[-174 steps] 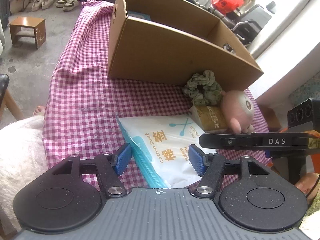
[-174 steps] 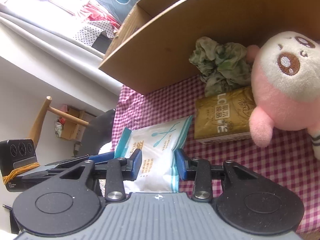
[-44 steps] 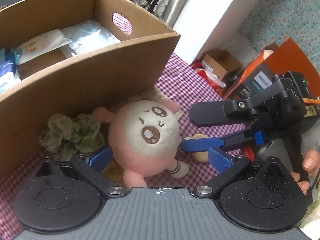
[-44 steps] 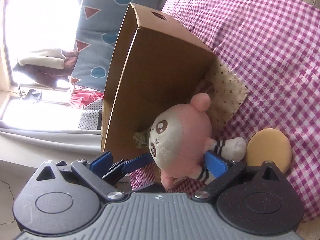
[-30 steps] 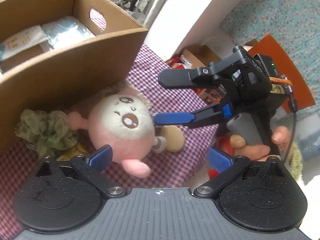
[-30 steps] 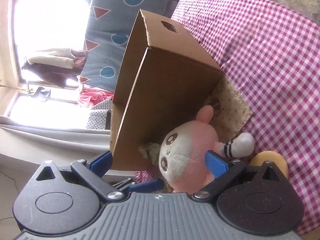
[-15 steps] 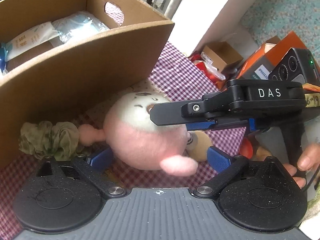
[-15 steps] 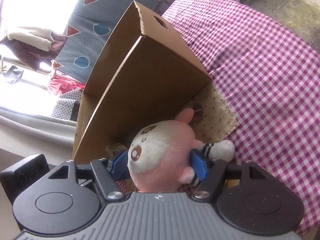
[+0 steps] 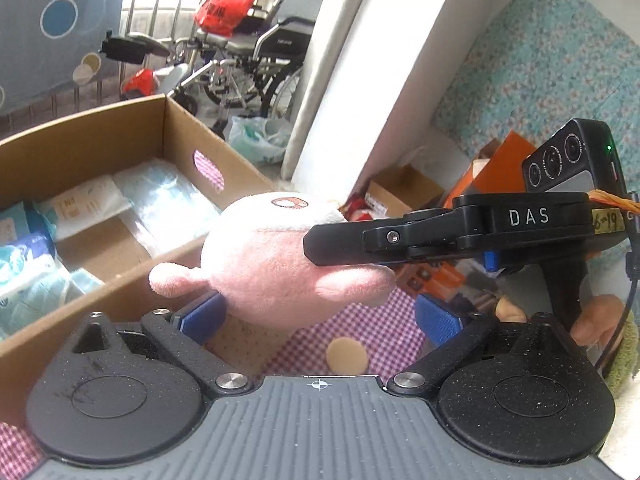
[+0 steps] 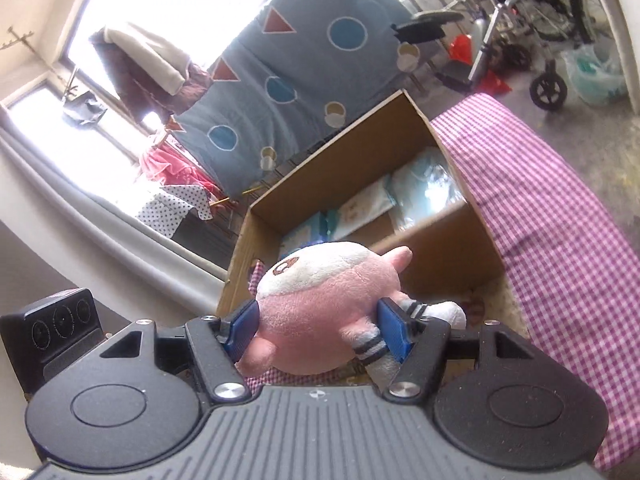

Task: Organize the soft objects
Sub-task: 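Grasp the pink plush toy with the right gripper and lift it, then carry the plush toy over the box and open the right gripper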

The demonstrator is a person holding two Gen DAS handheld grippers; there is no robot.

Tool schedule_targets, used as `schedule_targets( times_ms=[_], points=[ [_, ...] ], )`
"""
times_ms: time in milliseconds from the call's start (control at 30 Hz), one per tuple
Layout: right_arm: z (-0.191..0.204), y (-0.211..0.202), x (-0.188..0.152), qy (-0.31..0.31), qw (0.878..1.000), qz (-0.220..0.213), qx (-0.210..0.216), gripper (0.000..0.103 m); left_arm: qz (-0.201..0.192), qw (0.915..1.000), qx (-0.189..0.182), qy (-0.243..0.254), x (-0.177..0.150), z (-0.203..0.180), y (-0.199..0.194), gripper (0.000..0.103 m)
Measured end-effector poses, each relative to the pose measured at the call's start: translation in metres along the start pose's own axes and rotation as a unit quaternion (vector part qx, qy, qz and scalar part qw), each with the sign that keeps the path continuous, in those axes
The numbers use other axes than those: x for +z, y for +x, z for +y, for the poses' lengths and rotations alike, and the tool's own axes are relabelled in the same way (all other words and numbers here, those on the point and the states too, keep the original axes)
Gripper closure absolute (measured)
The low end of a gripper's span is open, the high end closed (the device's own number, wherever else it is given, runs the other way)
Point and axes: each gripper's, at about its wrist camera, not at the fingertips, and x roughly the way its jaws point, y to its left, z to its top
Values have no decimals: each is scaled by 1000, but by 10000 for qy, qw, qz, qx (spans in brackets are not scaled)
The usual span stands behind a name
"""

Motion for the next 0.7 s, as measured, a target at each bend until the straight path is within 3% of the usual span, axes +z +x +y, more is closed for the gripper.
schedule_targets(
  times_ms=[133, 300, 467, 700],
  points=[
    [33, 1, 22, -579, 9982, -114, 126, 35, -322, 9993, 198, 71, 18, 9, -10, 2],
    [61, 31, 63, -1173, 9926, 63, 313, 35, -382, 9977, 557, -22, 45, 37, -7, 2],
    [69, 88, 108, -1487, 9864, 571, 398, 35, -122, 9950, 936, -322, 75, 88, 17, 1],
    [53, 190, 160, -1430, 9779, 1491, 319, 35, 618, 9866, 1198, -921, 101, 169, 71, 2]
  ],
)
